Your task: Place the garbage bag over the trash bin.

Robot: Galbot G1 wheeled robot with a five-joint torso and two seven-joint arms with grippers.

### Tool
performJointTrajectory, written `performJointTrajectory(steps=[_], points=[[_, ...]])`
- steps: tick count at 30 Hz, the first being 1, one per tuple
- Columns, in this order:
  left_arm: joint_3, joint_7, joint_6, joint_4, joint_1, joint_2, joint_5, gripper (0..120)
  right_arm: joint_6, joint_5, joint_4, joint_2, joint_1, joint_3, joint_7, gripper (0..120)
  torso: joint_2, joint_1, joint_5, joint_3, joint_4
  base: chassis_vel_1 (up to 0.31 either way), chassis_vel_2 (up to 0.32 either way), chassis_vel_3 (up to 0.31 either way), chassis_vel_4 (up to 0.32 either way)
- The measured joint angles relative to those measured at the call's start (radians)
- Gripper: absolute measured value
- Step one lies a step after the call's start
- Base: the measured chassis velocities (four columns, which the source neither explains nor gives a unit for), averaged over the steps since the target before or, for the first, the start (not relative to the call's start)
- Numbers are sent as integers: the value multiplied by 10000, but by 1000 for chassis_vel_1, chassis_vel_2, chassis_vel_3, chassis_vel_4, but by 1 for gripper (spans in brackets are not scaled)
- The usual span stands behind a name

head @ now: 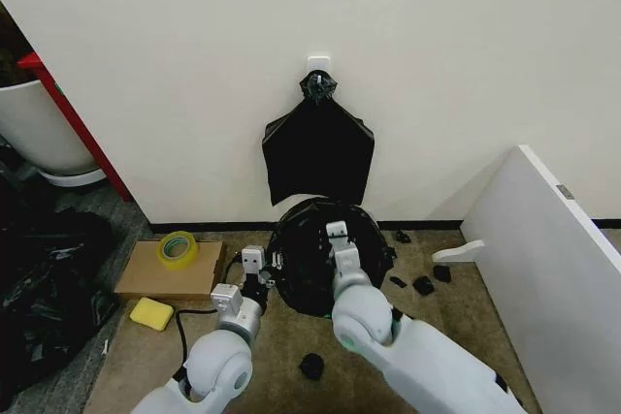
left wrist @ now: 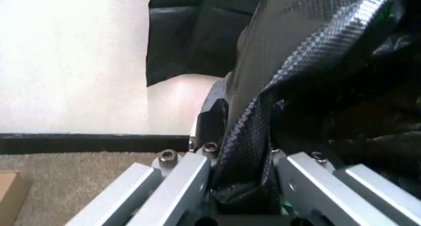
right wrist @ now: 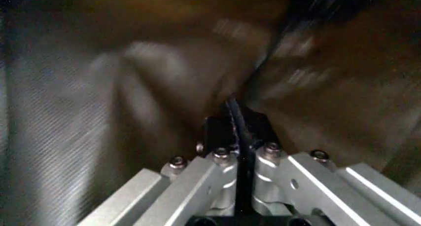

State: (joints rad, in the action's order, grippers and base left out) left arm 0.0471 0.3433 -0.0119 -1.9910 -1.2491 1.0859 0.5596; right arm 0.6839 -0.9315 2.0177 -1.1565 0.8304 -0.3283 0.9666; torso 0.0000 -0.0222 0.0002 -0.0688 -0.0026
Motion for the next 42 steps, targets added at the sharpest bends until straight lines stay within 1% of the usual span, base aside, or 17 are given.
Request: performJointTrajectory(steps=[1, 2, 3, 6, 9, 10, 13, 16, 21, 26, 28, 31, 32, 34, 36, 39, 42], points=[[-1, -1, 4, 0, -3, 6, -4, 0, 232, -542, 93, -32, -51, 34, 234, 0, 0, 0, -1, 0, 0, 0, 0, 0, 0], [-1, -1, 4, 0, -3, 6, -4, 0, 232, -542, 93, -32, -51, 34, 234, 0, 0, 0, -1, 0, 0, 0, 0, 0, 0], [-6, -3, 6, -24, -10, 10, -5, 0, 434, -1184, 129, -77, -154, 29, 525, 0, 0, 0, 0, 0, 1, 0, 0, 0, 0], [6, -5, 6, -171, -61, -42, -5, 0, 511, -1434, -343, -157, -446, -236, 746, 0, 0, 0, 0, 0, 1, 0, 0, 0, 0], [67, -5, 6, -303, -139, -139, -3, 0, 513, -660, -1154, -220, -730, -460, 572, 0, 0, 0, 0, -1, 3, 0, 0, 0, 0], [67, -5, 6, -303, -139, -139, -3, 0, 513, -660, -1154, -220, -730, -460, 572, 0, 0, 0, 0, -1, 3, 0, 0, 0, 0], [77, -2, 6, -354, -140, -201, 21, 0, 514, 20, -1555, -173, -841, -588, 382, 0, 0, 0, 0, -1, 2, 0, 0, 0, 0], [85, 4, 6, -369, -134, -219, 43, 0, 514, 1475, -2042, -70, -959, -813, 21, 0, 0, 0, 0, -1, 1, 0, 0, 0, 0], [80, 12, 6, -365, -113, -186, 47, 0, 388, 2161, -2129, -1, -990, -867, -266, 0, 0, -1, 0, -1, 0, 0, 0, 0, 0], [62, 15, 6, -300, -67, -180, 55, 0, 58, 1960, -1452, 41, -999, -853, -459, 0, 0, -1, 0, -1, 0, 0, 0, 0, 0], [35, 15, 6, -249, -41, -165, 56, 0, 99, 1184, -1080, -13, -1086, -845, -305, 0, 0, -1, -1, -1, 1, 0, 0, 0, 0], [20, 14, 6, -236, -31, -156, 56, 0, 188, 732, -1027, -79, -1123, -846, -151, 0, 0, -1, 0, -1, 1, 0, 0, 0, 0], [4, 14, 7, -235, -26, -139, 56, 0, 275, 407, -1093, -169, -1173, -863, -26, 0, 0, -1, -1, -1, 0, 0, 0, 0, 0], [-6, 11, 6, -234, -23, -128, 56, 0, 355, 262, -1367, -288, -1244, -906, 52, 0, 0, 0, -1, -1, 0, 0, 0, 0, 0], [-7, 11, 3, -235, -22, -123, 55, 0, 453, 122, -1996, -470, -1388, -1010, 226, 0, 0, -1, 0, -1, 2, 0, 0, 0, 0], [8, 11, 1, -238, -20, -122, 55, 0, 469, 163, -2365, -517, -1461, -1128, 285, 0, 0, -1, 0, -1, 2, 0, 0, 0, 0], [41, 11, -1, -238, -18, -118, 56, 0, 470, 698, -2772, -442, -1477, -1364, 196, 0, 0, -1, 1, -1, 2, 0, 0, 0, 0]])
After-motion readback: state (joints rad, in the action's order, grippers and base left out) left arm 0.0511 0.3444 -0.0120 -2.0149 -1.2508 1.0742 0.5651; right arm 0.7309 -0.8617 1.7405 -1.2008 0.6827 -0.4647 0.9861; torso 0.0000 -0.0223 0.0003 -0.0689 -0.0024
